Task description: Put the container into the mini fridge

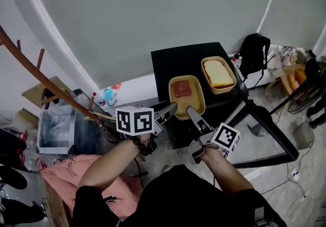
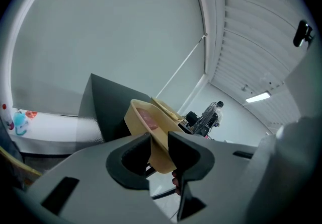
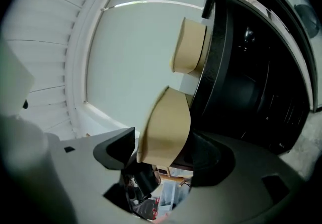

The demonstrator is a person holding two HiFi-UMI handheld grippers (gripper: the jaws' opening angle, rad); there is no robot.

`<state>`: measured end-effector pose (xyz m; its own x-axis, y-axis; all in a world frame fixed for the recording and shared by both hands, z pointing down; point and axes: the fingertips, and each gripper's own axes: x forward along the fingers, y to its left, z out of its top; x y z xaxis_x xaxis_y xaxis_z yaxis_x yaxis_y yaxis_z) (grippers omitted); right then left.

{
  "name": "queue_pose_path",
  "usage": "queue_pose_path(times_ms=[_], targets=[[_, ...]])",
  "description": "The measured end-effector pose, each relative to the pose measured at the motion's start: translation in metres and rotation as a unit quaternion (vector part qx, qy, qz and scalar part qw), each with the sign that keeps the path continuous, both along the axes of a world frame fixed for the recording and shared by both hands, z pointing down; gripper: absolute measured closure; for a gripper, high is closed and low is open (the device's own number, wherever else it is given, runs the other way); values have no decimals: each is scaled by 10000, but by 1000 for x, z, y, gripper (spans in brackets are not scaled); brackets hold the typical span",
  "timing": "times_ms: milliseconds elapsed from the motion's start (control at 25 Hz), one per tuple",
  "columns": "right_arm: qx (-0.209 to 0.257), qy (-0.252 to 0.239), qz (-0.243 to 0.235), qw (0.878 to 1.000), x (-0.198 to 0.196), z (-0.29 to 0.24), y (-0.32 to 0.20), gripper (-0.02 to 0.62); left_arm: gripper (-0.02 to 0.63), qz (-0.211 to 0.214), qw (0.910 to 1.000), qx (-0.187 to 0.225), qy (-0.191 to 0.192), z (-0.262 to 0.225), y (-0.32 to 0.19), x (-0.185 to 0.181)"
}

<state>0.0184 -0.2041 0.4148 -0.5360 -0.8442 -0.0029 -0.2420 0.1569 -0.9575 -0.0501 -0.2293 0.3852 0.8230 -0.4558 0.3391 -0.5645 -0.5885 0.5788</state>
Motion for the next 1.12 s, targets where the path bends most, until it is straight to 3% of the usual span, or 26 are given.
queue_pose_path(times_ms=[440,720,960,1120], targets=[[0,-431,499,9978,7,-4,-7,331,485,0,9997,-34,257,-1,15,7],[-7,-673,472,9966,9,-6,-3,376,477,37,9999,71,122,4,21,7],[215,-662,375,9969,19,-7,9,380,452,332,9976,606,-84,-1,35,17],[262,-772,374,9960,26,-7,16,380,451,221,9939,1053,-225,-7,37,9]])
